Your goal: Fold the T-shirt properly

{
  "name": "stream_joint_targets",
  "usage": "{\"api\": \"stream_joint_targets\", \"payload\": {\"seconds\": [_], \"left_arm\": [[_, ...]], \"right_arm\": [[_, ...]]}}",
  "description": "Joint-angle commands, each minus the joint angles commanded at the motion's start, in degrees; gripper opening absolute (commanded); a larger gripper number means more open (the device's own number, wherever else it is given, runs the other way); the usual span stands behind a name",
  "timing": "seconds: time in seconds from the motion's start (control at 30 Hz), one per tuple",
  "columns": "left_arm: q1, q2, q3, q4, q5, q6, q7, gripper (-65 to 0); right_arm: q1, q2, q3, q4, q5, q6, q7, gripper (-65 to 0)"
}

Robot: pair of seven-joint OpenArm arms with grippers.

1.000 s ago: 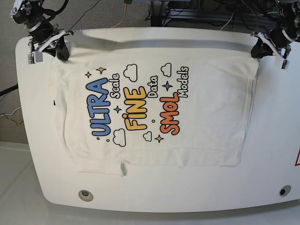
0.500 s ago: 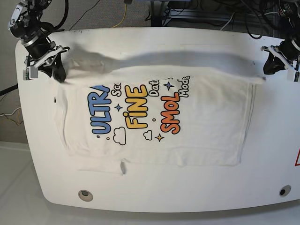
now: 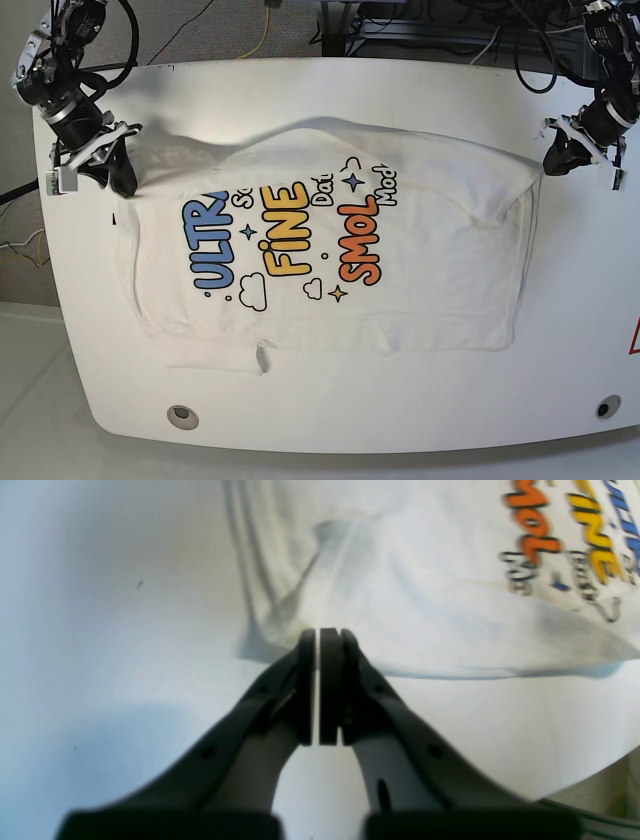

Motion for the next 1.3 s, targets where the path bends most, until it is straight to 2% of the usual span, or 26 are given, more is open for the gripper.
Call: {"api": "stream_joint_targets", "payload": {"seconds": [0.33,0.4,0.73,0.9,1.07,1.13,1.3], "left_arm": [[-4.01,0.22,3.39,-2.95,4.48,0.0,-0.33,-65.0],[-4.93,0.33,5.08,-3.26,6.81,0.0,-0.68,-65.0],[-6.02,0.33,4.69,-2.86,9.52,0.0,-1.72,-65.0],[-4.67,0.41,4.11,-1.6,13.08,0.0,-3.06,-65.0],[-3.48,0.51,4.13,-0.24,16.06,1.96,-3.99,-65.0],[-1.97,0.91,4.29,0.66,20.85,3.83,-5.65,-65.0],[-0.88,0.55,3.82,0.99,20.3,4.9,-5.94,-64.7]], "right_arm": [[4.93,1.65,-5.5,-4.42,-2.16,-0.43,-0.16,-65.0],[7.01,1.65,-7.94,-7.05,-3.45,-0.46,0.11,-65.0],[8.86,0.6,-8.84,-8.87,-4.45,-0.48,0.14,-65.0],[9.99,-0.01,-9.21,-7.67,-4.75,-0.39,-0.63,-65.0],[9.71,-0.04,-8.99,-7.49,-5.31,-0.21,-0.66,-65.0],[9.58,-0.25,-8.52,-7.33,-5.8,0.09,-0.4,-65.0],[9.59,-0.08,-8.61,-7.19,-5.57,0.09,-0.55,-65.0]]}}
